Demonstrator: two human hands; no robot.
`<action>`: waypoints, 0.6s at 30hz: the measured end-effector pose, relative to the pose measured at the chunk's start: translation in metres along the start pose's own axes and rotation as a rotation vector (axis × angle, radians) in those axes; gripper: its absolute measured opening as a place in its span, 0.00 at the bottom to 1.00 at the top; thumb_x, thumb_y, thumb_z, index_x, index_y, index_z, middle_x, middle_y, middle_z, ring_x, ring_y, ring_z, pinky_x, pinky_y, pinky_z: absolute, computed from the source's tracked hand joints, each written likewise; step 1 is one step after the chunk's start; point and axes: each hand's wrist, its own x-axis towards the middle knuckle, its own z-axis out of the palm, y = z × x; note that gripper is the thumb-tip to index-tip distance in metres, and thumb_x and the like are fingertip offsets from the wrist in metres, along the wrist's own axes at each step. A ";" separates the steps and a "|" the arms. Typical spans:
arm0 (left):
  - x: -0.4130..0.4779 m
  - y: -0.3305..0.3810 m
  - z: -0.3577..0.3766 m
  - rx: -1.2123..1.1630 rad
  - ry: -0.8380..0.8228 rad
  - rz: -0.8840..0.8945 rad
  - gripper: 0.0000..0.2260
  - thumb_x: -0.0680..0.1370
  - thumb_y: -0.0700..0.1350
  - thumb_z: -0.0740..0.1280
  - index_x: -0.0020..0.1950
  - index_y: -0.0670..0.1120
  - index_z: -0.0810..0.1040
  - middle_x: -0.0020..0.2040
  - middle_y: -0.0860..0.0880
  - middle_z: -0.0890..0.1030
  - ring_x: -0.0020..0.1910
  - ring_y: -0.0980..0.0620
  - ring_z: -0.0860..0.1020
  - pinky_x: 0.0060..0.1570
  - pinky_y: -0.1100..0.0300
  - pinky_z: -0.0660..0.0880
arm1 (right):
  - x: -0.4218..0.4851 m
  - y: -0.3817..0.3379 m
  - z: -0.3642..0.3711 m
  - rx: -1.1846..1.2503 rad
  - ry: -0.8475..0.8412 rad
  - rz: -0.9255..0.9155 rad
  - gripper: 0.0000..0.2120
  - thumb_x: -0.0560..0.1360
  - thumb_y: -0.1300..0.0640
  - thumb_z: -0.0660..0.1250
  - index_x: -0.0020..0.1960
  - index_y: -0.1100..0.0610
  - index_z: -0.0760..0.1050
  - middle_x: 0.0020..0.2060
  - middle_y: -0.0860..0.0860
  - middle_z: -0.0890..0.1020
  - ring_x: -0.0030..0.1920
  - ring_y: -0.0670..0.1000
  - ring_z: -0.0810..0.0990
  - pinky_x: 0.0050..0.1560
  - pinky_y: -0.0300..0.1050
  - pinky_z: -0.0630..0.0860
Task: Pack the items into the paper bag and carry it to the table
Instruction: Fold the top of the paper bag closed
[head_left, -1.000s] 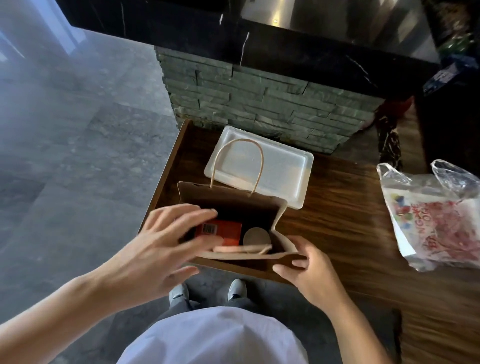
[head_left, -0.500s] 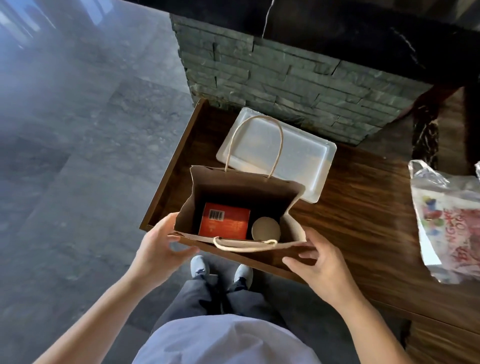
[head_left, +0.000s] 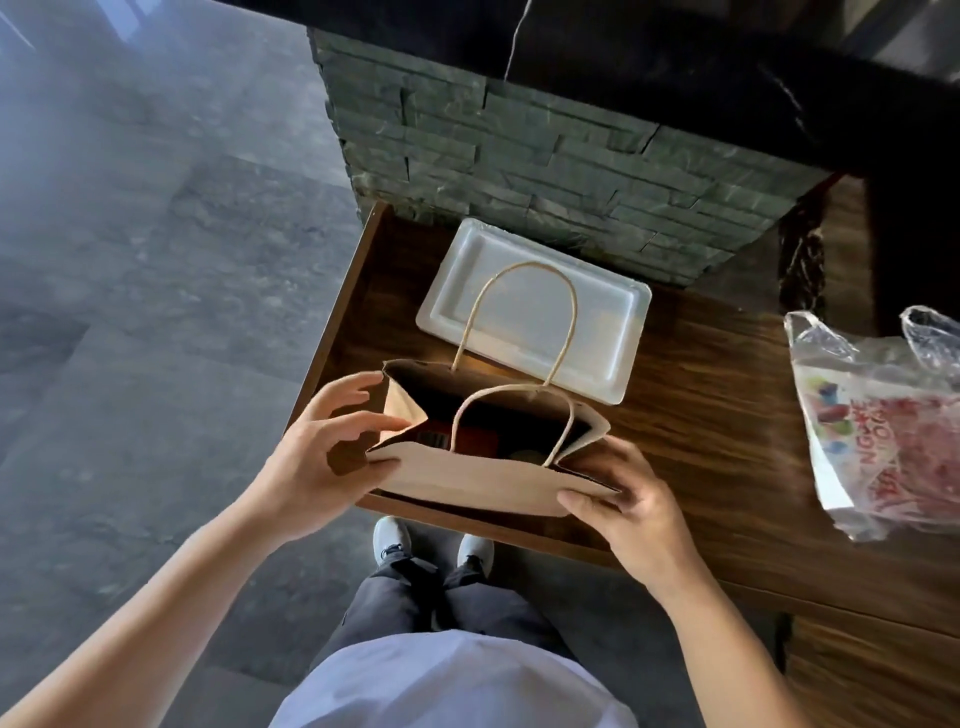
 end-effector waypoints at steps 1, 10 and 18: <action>0.002 0.000 -0.002 -0.001 -0.029 0.014 0.16 0.72 0.44 0.76 0.54 0.63 0.82 0.73 0.63 0.66 0.71 0.59 0.66 0.61 0.60 0.70 | 0.001 0.002 -0.001 0.014 0.000 0.007 0.22 0.64 0.53 0.78 0.57 0.55 0.80 0.58 0.48 0.79 0.58 0.50 0.80 0.57 0.49 0.79; 0.028 -0.001 -0.007 -0.380 0.005 -0.049 0.22 0.65 0.43 0.81 0.54 0.52 0.74 0.57 0.51 0.83 0.61 0.49 0.79 0.57 0.47 0.77 | 0.022 0.003 -0.004 0.016 0.029 0.050 0.34 0.63 0.53 0.79 0.66 0.41 0.72 0.61 0.41 0.78 0.66 0.41 0.72 0.70 0.52 0.68; 0.032 -0.008 -0.006 -0.046 -0.168 -0.091 0.46 0.59 0.51 0.83 0.70 0.70 0.62 0.66 0.64 0.70 0.63 0.64 0.70 0.59 0.62 0.74 | 0.022 0.001 -0.007 0.013 0.023 0.115 0.38 0.64 0.63 0.80 0.67 0.41 0.71 0.66 0.47 0.75 0.67 0.48 0.73 0.67 0.54 0.72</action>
